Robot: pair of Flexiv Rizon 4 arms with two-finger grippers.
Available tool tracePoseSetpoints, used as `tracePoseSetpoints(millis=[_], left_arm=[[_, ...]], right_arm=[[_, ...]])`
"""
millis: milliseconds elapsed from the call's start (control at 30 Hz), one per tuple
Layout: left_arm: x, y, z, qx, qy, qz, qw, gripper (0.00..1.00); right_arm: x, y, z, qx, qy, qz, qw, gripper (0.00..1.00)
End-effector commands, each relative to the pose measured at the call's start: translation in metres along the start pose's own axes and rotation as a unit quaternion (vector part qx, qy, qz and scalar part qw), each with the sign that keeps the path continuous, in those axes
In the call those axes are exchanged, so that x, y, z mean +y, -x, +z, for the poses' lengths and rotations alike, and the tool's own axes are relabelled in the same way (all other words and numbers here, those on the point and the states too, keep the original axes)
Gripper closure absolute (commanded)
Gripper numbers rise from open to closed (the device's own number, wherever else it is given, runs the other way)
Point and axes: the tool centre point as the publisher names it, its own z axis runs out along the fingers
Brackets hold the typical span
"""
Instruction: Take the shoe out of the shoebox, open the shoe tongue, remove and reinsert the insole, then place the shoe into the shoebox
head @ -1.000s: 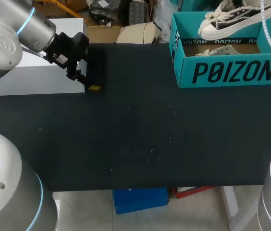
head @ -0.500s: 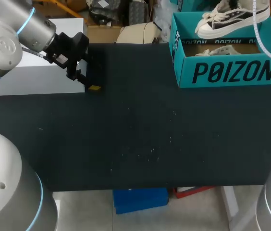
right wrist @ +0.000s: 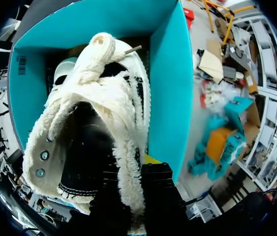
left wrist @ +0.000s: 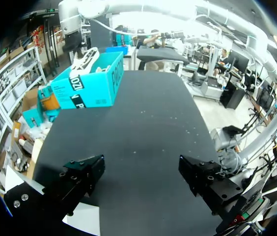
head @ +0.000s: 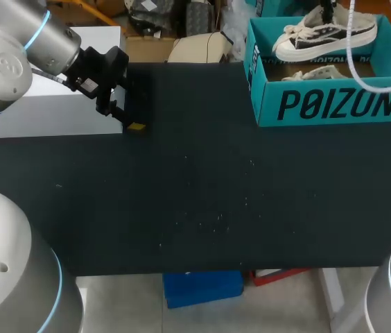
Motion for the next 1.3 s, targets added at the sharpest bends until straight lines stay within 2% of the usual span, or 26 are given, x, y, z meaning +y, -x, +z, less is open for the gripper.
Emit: tracePoseSetpoints(millis=[33, 567, 1033, 1067, 1100, 1133, 1200, 1267, 1300], left_arm=[[0.000, -0.001, 0.001, -0.002, 0.001, 0.000, 1.000, 0.00], [0.000, -0.001, 0.001, -0.002, 0.001, 0.000, 1.000, 0.00], [0.000, -0.001, 0.001, -0.002, 0.001, 0.000, 1.000, 0.00], [0.000, -0.001, 0.001, -0.002, 0.001, 0.000, 1.000, 0.00], [0.000, -0.001, 0.001, -0.002, 0.001, 0.000, 1.000, 0.00], [0.000, -0.001, 0.001, -0.002, 0.001, 0.000, 1.000, 0.00], [0.000, -0.001, 0.001, -0.002, 0.001, 0.000, 1.000, 0.00], [0.000, -0.001, 0.001, -0.002, 0.001, 0.000, 1.000, 0.00], [0.000, -0.001, 0.001, -0.002, 0.001, 0.000, 1.000, 0.00]], right_arm=[[0.010, 0.012, 0.019, 0.005, 0.006, -0.001, 1.000, 1.00], [0.019, 0.012, 0.073, 0.015, 0.055, -0.001, 0.998, 1.00], [0.025, 0.008, 0.103, 0.031, 0.071, -0.004, 0.997, 1.00], [0.025, 0.008, 0.103, 0.031, 0.072, -0.004, 0.997, 0.94], [0.025, 0.008, 0.103, 0.031, 0.072, -0.004, 0.997, 0.69], [0.024, 0.008, 0.102, 0.032, 0.071, -0.005, 0.997, 0.57], [0.021, 0.007, 0.101, 0.031, 0.071, -0.005, 0.997, 0.57], [0.019, 0.007, 0.096, 0.026, 0.069, -0.005, 0.997, 0.65], [0.017, 0.007, 0.093, 0.026, 0.069, -0.005, 0.997, 0.64]])
